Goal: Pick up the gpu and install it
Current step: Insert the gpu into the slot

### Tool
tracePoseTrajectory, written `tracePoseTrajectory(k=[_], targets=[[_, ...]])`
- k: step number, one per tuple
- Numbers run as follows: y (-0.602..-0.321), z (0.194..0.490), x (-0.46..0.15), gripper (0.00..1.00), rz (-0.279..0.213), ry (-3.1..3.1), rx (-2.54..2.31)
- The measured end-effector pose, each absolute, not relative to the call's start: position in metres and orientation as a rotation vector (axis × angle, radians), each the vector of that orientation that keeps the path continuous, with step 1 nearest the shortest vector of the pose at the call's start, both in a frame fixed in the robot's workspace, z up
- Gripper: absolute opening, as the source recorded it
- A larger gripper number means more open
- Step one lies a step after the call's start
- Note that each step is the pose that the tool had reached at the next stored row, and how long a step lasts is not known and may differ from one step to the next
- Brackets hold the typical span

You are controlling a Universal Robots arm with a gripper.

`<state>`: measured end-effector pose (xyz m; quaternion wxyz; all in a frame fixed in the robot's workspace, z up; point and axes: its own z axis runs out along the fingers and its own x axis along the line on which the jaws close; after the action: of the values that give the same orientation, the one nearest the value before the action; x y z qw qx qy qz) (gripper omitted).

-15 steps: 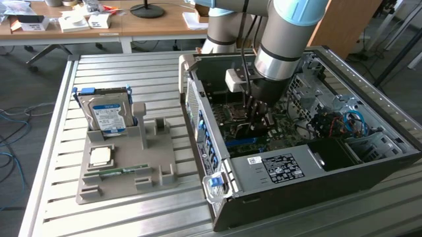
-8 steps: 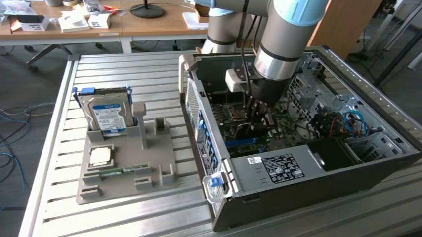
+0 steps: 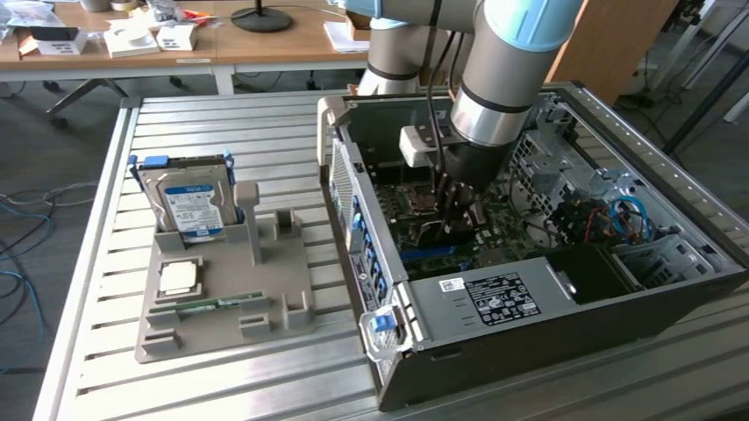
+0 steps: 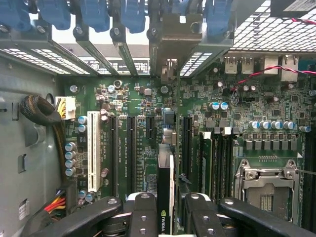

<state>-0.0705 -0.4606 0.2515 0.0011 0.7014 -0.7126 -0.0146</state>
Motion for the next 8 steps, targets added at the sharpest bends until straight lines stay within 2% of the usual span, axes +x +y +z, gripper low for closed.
tracePoseTrajectory(k=[8], targets=[[-0.4606, 0.2505, -0.0708, 0.27, -0.046, -2.237, 2.202]])
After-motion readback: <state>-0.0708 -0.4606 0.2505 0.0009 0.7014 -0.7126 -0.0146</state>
